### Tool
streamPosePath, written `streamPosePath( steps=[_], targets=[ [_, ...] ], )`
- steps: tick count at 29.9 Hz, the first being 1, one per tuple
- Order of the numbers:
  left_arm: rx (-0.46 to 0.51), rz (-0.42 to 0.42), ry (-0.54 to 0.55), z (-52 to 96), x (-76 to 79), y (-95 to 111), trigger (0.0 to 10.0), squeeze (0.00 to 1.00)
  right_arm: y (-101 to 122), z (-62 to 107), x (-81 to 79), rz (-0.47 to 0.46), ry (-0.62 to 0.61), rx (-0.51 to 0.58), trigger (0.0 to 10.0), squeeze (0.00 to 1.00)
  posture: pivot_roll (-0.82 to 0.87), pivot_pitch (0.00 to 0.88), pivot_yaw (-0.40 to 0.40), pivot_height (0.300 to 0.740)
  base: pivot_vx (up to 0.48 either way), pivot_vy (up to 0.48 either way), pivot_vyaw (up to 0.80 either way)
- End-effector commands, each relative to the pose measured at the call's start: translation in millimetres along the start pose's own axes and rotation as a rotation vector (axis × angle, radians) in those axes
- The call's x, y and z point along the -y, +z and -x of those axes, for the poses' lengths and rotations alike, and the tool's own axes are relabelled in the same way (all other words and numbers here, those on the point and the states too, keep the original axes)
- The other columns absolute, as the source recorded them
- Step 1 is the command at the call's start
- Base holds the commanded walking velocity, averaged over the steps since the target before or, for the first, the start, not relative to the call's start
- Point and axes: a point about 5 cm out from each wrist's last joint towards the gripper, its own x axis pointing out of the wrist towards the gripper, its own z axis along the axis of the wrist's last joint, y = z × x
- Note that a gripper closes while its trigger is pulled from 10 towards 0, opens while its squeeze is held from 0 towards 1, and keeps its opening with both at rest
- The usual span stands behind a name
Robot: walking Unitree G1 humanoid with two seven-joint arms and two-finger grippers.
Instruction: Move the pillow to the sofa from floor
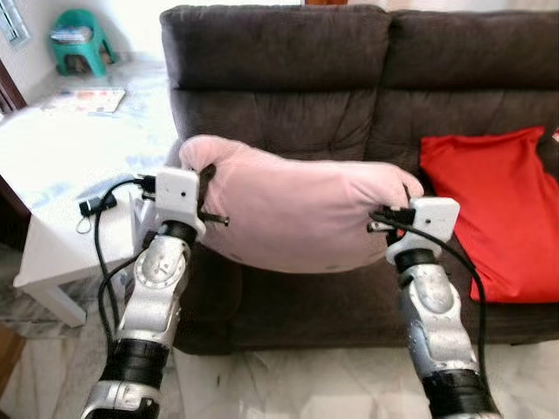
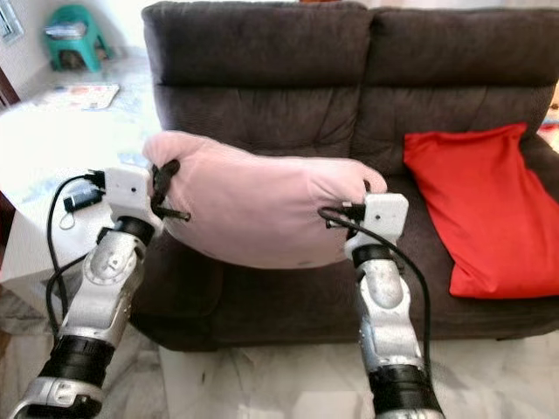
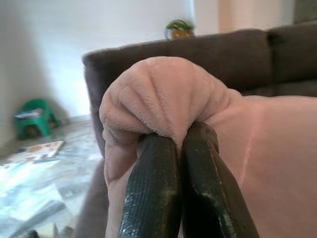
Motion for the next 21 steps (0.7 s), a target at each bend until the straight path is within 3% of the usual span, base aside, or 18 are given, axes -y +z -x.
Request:
streamPosePath(
  steps=[1,18,21],
  targets=[
    [0.068,0.014,0.010,-5.7,0.8,15,10.0,0.00,17,-3.8,9.0,0.003,-0.024,0.076,10.0,0.00,0.03,0.024,0.003,0.740,0.420,0.000,0.00],
    [0.039,0.026,-0.007,-1.9,3.8,10,10.0,0.00,15,-3.9,6.3,0.019,0.000,0.059,10.0,0.00,0.03,0.024,0.000,0.740,0.412,0.000,0.00],
    [-0.041,0.101,-0.074,3.3,11.6,-5,10.0,0.00,14,-4.0,6.0,0.022,0.005,0.048,10.0,0.00,0.03,0.021,-0.001,0.740,0.000,0.000,0.00]
  ],
)
